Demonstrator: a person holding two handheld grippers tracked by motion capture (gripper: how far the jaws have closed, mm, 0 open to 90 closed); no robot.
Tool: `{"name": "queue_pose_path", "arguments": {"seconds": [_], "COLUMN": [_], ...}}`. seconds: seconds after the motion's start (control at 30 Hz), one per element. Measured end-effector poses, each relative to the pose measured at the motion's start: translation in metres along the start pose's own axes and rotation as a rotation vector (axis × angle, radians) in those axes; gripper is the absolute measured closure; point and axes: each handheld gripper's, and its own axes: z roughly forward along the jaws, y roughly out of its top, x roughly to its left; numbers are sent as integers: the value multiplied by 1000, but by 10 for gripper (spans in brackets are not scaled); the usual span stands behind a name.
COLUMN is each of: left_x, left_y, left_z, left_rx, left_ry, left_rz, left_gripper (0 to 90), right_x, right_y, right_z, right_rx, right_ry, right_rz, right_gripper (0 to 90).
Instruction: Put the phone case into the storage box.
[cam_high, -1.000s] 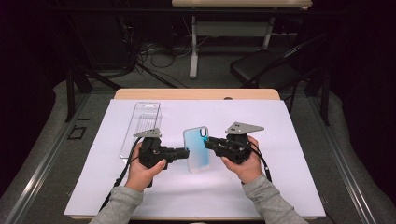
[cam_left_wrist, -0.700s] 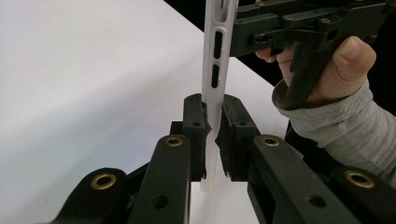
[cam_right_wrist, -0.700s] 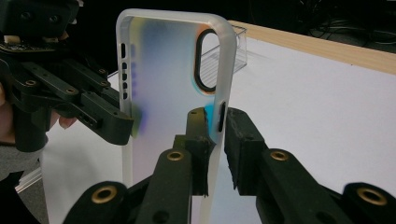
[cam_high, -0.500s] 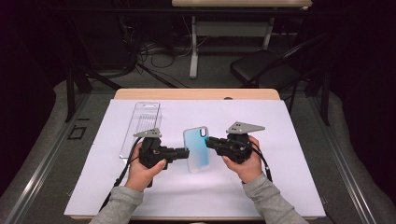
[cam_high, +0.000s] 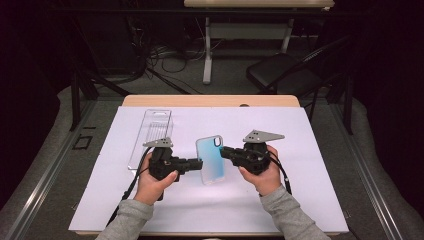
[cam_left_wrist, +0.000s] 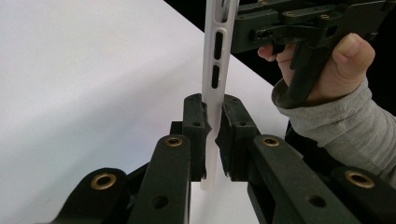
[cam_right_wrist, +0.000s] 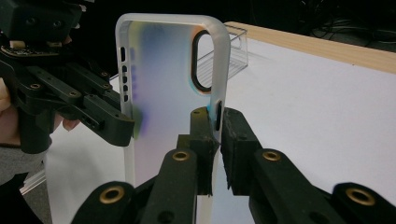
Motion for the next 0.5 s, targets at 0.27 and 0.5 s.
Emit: {"name": "queue_pose_path", "arguments": {"seconds": [0.27, 0.5], "left_x": [0, 1], "left_y": [0, 0], "left_z": [0, 0], "left_rx": [-2, -4], "left_ry": [4, 4], "left_rz": [1, -1], "left_gripper": [818, 818], "right_x": [1, 2], "right_y": [0, -1], "right_z": [0, 0], "right_rx": [-6, -8], "right_ry": [-7, -18], "right_rz": [8, 19], "right_gripper": [840, 843]}}
